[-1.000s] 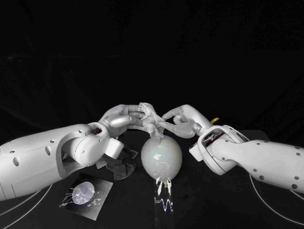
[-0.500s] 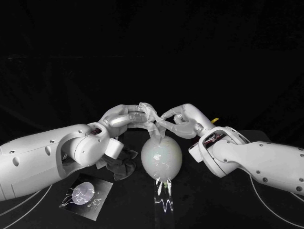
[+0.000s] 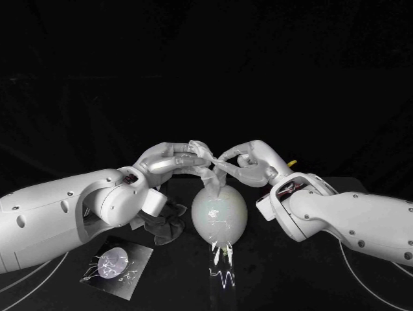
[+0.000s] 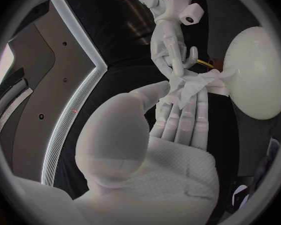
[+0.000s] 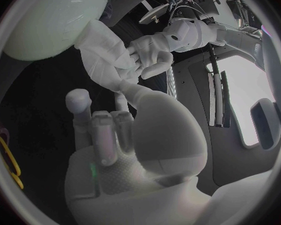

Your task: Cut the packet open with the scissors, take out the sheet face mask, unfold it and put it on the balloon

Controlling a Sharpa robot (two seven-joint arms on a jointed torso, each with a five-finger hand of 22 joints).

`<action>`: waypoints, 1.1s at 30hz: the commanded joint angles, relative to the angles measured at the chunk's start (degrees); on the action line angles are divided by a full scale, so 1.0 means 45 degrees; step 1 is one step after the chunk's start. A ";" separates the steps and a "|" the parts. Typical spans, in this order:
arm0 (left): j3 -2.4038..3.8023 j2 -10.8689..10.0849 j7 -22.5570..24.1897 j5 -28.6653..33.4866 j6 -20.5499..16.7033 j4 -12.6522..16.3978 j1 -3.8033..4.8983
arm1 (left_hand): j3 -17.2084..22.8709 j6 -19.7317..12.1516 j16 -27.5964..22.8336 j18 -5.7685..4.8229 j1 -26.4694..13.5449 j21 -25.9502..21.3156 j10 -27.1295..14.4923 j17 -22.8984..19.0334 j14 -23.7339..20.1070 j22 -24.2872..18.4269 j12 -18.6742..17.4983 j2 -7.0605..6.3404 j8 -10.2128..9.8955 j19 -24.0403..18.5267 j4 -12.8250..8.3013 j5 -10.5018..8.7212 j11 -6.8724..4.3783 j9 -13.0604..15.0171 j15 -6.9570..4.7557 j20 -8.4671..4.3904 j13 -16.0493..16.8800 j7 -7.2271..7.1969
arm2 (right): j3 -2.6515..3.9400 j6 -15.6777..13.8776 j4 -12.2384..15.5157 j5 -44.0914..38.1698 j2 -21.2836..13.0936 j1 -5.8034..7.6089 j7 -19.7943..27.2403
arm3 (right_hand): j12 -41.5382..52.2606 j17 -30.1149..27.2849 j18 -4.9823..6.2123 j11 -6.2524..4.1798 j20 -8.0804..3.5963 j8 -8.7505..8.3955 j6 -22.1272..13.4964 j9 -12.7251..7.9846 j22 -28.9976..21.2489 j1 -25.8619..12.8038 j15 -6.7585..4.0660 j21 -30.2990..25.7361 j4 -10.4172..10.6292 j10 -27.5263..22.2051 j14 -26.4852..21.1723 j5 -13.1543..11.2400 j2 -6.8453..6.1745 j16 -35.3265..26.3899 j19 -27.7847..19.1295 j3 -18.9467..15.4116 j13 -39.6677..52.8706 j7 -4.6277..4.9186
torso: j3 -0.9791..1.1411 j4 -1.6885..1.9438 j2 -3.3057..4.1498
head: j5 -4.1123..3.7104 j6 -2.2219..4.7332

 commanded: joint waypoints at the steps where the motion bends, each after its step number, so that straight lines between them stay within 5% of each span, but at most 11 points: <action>1: 0.0019 0.0022 0.0027 -0.0336 -0.0134 0.0019 0.0017 | -0.0177 0.0105 0.0028 0.0318 0.0002 -0.0141 0.0110 -0.0020 -0.0132 -0.0117 0.0056 -0.0127 0.0037 0.0035 0.0051 -0.0053 -0.0021 0.0001 -0.0002 0.0131 -0.0007 0.1229 | 0.0006 -0.0180 0.0058 0.0380 -0.0004 -0.0003 0.0207 | -0.0054 0.3345 -0.0017 -0.0112 0.0005 0.0044 0.0085 0.0084 0.0011 -0.0056 -0.0098 0.0045 -0.0007 0.1180 0.1305 0.0047 0.0094 0.0089 0.0080 0.0118 0.3088 -0.0037 | 0.0003 -0.0001 -0.0001 | -0.0006 0.0005; 8: 0.0019 0.0029 -0.0008 -0.0448 -0.0458 0.0001 0.0017 | -0.0496 0.0583 0.0364 0.0586 0.0603 -0.0158 0.0856 0.0104 0.0330 -0.0267 0.0403 0.0077 0.0301 0.0668 0.0064 -0.0463 -0.0281 0.0099 -0.0276 0.0143 0.0029 0.1008 | 0.0008 -0.0242 0.0226 0.0592 -0.0060 -0.0003 0.0279 | -0.0054 0.3345 -0.0018 -0.0116 -0.0002 0.0051 0.0082 0.0089 0.0018 -0.0058 -0.0103 0.0054 -0.0017 0.1181 0.1305 0.0048 0.0086 0.0089 0.0090 0.0132 0.3088 -0.0042 | 0.0006 -0.0002 0.0008 | -0.0012 0.0028; 16: 0.0019 0.0019 0.0018 -0.0629 -0.1064 -0.0033 0.0018 | -0.0782 0.1558 0.1158 0.0573 0.2112 0.1462 0.2433 0.0514 0.1393 0.0633 0.0944 0.0783 0.0791 0.1266 -0.0569 -0.1846 -0.0784 0.0248 -0.0916 -0.0883 0.0093 0.0593 | 0.0009 -0.0237 0.0458 0.0723 -0.0193 -0.0003 0.0311 | -0.0087 0.3345 -0.0019 -0.0119 -0.0007 0.0057 0.0081 0.0094 0.0026 -0.0062 -0.0106 0.0063 -0.0024 0.1171 0.1305 0.0048 0.0080 0.0089 0.0100 0.0142 0.3069 -0.0044 | 0.0002 0.0000 -0.0004 | 0.0006 0.0015; 25: 0.0019 0.0000 0.0096 -0.0680 -0.1358 -0.0039 0.0018 | -0.0666 0.2035 0.1766 0.0591 0.2314 0.2301 0.3471 0.0961 0.2000 0.1072 0.1196 0.0966 0.0898 0.1524 -0.0812 -0.1924 -0.1068 0.0241 -0.1275 -0.1413 0.0151 0.0365 | 0.0009 -0.0245 0.0596 0.0795 -0.0265 -0.0004 0.0327 | -0.0087 0.3345 -0.0019 -0.0119 -0.0007 0.0057 0.0081 0.0094 0.0026 -0.0062 -0.0106 0.0063 -0.0024 0.1171 0.1305 0.0048 0.0080 0.0089 0.0100 0.0142 0.3069 -0.0044 | 0.0001 0.0002 0.0005 | 0.0019 0.0002; 33: 0.0019 -0.0027 0.0148 -0.0688 -0.1516 -0.0036 0.0018 | -0.0370 0.2103 0.2003 0.0570 0.2149 0.2534 0.3930 0.1269 0.2124 0.1159 0.1206 0.0957 0.0784 0.1559 -0.0901 -0.1923 -0.1167 0.0160 -0.1376 -0.1560 0.0148 0.0298 | 0.0009 -0.0267 0.0680 0.1078 -0.0334 -0.0004 0.0379 | -0.0096 0.3345 -0.0019 -0.0122 -0.0014 0.0064 0.0077 0.0098 0.0030 -0.0064 -0.0111 0.0068 -0.0034 0.1168 0.1305 0.0048 0.0072 0.0089 0.0107 0.0155 0.3063 -0.0046 | -0.0002 0.0001 0.0001 | 0.0017 -0.0008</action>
